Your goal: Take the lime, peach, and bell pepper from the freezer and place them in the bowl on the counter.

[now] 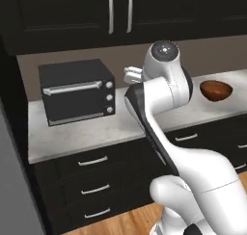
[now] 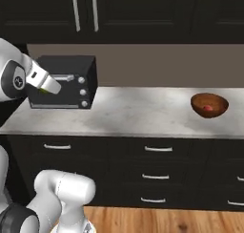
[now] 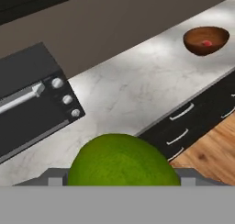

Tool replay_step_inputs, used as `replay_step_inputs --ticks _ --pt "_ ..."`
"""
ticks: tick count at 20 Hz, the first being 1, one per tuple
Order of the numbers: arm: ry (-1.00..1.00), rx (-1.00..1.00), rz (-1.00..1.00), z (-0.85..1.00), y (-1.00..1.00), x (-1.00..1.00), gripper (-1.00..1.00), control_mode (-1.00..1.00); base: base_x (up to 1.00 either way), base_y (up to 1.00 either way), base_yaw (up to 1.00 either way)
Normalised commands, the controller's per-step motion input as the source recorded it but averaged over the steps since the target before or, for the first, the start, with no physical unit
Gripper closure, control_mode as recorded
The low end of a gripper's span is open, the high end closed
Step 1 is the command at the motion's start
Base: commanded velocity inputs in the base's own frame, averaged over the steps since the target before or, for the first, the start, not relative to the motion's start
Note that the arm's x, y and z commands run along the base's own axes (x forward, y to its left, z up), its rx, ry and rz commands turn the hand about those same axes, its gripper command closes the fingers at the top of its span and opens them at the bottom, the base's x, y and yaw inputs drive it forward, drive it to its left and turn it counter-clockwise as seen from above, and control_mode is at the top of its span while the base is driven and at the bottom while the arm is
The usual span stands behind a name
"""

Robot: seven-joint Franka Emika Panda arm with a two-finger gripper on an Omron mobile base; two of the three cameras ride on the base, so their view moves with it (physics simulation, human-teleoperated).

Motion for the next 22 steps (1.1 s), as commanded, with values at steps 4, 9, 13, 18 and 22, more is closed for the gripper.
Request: replay_step_inputs --ticks 4,9,13,18,22 --pt "0.00 0.00 0.00 0.00 0.00 0.00 1.00 1.00 0.48 -1.00 -0.05" --pt "0.00 0.00 0.00 0.00 0.00 0.00 1.00 1.00 0.33 -1.00 -0.12" --pt "0.00 0.00 0.00 0.00 0.00 0.00 1.00 1.00 0.57 -1.00 -0.05" --pt "0.00 0.00 0.00 0.00 0.00 0.00 1.00 1.00 0.96 -1.00 0.10" --pt "0.00 0.00 0.00 0.00 0.00 0.00 1.00 1.00 0.55 -0.96 0.27"
